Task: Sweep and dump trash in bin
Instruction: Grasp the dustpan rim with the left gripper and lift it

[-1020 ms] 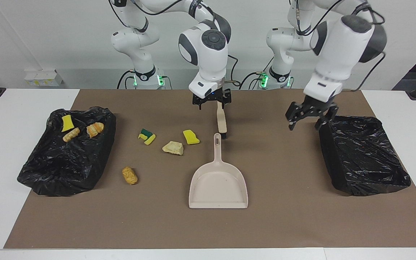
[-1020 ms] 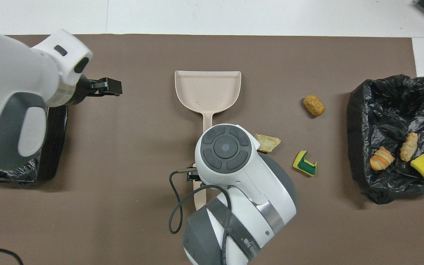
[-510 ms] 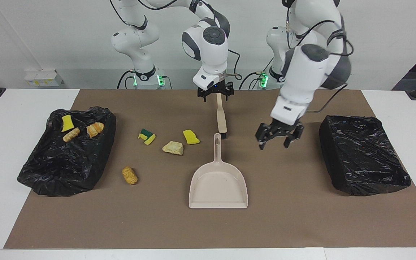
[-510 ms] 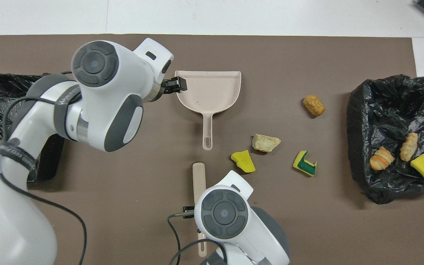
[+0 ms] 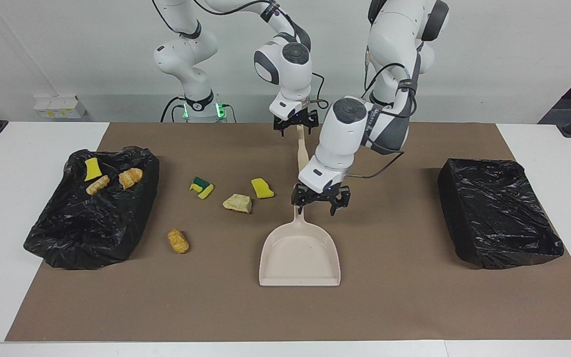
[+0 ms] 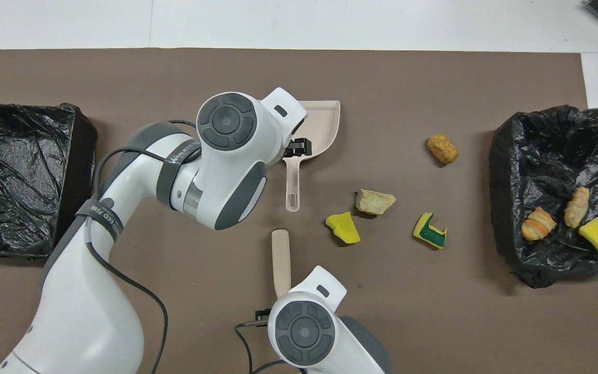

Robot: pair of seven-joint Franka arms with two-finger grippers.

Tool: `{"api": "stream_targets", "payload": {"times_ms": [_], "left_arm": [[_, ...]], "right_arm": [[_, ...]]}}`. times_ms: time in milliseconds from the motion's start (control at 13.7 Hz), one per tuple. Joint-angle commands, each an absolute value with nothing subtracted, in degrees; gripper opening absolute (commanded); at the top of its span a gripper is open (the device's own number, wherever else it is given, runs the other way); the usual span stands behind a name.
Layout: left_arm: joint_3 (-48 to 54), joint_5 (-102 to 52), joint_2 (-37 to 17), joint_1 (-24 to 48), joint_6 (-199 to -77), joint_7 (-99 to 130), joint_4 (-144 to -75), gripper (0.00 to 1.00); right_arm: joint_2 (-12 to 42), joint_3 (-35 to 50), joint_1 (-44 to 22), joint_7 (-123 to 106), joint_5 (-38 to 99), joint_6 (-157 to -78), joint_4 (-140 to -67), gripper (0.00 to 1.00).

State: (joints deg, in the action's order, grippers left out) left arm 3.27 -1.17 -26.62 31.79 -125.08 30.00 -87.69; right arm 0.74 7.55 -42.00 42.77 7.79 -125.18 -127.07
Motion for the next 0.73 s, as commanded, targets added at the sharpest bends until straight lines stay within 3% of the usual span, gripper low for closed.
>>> {"api": "stream_targets", "payload": {"times_ms": [0, 219, 291, 437, 510, 583, 656], "left_arm": [[2.4, 1.0, -29.2, 33.6, -127.4, 30.2, -88.1, 1.0], [2.4, 1.2, -29.8, 34.6, -126.8, 30.1, -88.2, 1.0], [2.4, 1.1, -29.7, 34.6, -126.0, 30.1, -88.2, 0.92], [2.4, 0.9, -29.7, 34.5, -122.0, 30.0, -87.6, 0.37], [2.5, 0.4, -29.5, 34.6, -120.8, 29.9, -87.8, 0.02], [2.5, 0.4, -29.5, 34.5, -119.5, 29.9, -87.7, 0.0], [2.5, 0.6, -29.4, 34.4, -118.5, 29.8, -87.5, 0.0]], "right_arm": [[2.7, 7.6, -43.4, 45.2, 8.9, -128.8, -127.7, 0.91], [4.0, 7.6, -43.9, 45.2, 8.9, -129.1, -127.7, 0.71], [4.0, 7.6, -43.9, 45.1, 8.9, -129.0, -127.7, 0.63], [4.3, 7.6, -43.8, 44.5, 8.9, -129.2, -127.5, 0.51], [4.7, 7.6, -43.8, 44.1, 8.8, -129.1, -127.5, 0.47], [4.7, 7.6, -43.9, 44.2, 8.9, -128.9, -127.7, 0.34], [4.7, 7.6, -43.9, 44.2, 8.9, -128.0, -127.6, 0.07]]}}
